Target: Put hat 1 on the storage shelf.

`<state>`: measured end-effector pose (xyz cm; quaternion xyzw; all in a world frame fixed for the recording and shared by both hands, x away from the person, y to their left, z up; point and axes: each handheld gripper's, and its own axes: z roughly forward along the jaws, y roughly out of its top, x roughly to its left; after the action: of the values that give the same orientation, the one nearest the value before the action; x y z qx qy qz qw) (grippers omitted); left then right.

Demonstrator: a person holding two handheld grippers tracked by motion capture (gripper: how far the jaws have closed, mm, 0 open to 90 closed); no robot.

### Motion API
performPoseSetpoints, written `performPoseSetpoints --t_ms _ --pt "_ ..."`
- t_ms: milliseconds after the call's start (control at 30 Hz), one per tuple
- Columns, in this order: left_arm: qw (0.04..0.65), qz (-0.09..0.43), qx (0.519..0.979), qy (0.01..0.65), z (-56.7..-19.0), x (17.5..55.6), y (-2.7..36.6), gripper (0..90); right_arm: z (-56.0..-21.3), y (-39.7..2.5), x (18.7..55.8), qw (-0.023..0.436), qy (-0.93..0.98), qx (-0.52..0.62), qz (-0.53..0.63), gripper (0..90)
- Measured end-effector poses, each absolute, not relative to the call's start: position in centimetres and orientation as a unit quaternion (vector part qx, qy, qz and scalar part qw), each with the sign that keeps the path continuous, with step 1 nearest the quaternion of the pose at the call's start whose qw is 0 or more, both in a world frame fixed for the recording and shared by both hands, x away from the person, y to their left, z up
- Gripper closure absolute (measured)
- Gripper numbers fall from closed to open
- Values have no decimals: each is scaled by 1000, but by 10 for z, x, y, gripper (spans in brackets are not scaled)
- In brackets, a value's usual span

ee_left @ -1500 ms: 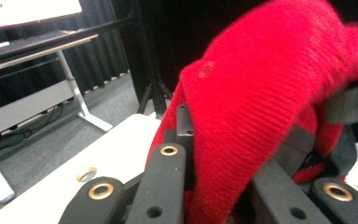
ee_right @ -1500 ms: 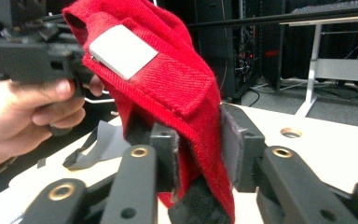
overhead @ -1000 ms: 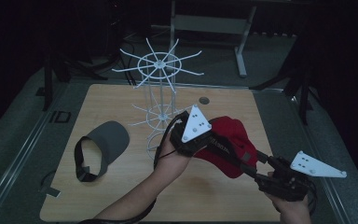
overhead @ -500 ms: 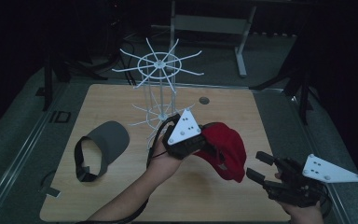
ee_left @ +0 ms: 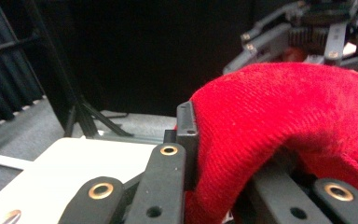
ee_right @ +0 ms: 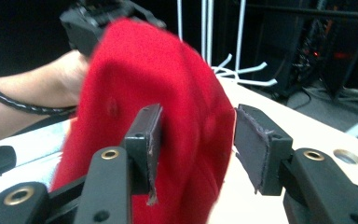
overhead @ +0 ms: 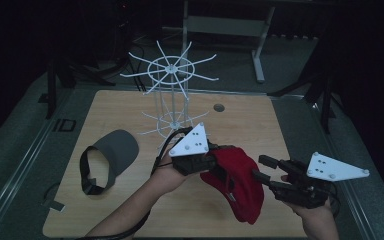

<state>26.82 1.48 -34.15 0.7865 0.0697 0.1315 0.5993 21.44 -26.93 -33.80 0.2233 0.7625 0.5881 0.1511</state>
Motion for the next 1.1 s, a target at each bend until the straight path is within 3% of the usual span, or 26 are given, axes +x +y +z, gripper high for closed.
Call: performPoseSetpoints --t_ms 167,267,333,400,800,933,1100 --pt "599 129 787 68 -340 268 12 875 -335 -258 217 143 772 204 585 566" --pt "595 130 790 68 -339 269 10 875 -334 -256 219 141 771 203 587 689" --pt "593 130 791 68 -339 269 10 875 -333 -256 219 145 767 207 590 826" --pt "596 126 790 69 -339 270 11 875 -331 -255 218 152 767 207 588 870" --pt "597 126 790 66 -338 270 13 848 -325 -256 213 161 751 213 604 883" --pt "592 127 793 73 -340 270 17 679 -325 -258 215 156 747 218 608 883" --pt "596 125 790 69 -339 267 24 633 -322 -261 215 159 743 221 611 883"
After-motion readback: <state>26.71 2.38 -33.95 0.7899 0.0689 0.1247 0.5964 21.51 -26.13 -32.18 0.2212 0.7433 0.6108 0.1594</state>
